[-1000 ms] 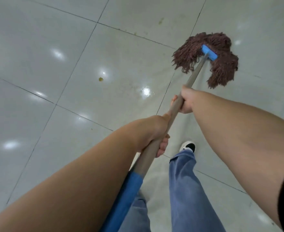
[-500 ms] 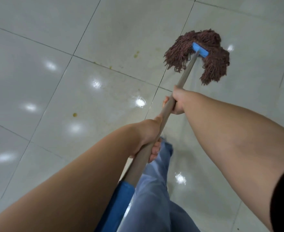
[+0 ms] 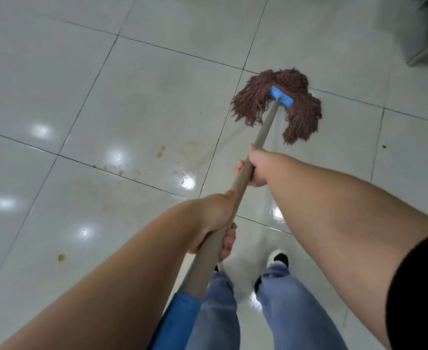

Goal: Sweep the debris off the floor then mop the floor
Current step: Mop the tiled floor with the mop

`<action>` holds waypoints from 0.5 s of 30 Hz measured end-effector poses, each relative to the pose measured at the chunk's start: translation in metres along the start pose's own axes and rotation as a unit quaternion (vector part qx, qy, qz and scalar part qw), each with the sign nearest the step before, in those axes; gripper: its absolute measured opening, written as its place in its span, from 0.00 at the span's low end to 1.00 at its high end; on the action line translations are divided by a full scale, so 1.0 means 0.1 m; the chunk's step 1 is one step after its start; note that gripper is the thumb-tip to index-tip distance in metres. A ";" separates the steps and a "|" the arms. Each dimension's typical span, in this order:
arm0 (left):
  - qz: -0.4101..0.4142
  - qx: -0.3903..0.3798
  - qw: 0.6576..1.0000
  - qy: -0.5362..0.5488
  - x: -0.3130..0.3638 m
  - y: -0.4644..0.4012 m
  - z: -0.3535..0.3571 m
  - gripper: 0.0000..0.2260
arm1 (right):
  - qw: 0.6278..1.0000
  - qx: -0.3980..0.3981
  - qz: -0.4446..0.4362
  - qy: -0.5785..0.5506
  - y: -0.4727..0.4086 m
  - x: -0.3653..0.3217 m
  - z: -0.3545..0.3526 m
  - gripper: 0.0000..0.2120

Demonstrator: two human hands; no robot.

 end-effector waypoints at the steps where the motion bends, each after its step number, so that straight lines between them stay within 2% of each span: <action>1: -0.005 0.002 1.000 -0.002 0.17 -0.01 -0.01 0.29 | 1.000 -0.004 0.003 0.000 -0.04 -0.17 0.00 0.24; 15: -0.016 0.019 0.999 0.023 3.35 -0.17 0.33 0.29 | 0.999 -0.028 0.017 0.030 -0.65 -3.31 -0.32 0.25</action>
Point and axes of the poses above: each hand's wrist, its own y-axis away from the middle knuckle, its own z-axis out of the palm, x = y × z, the point moved 4 cm from there along -y, towards the middle knuckle, and after that the axes turned 13 degrees about -y, right-handed, at the moved point
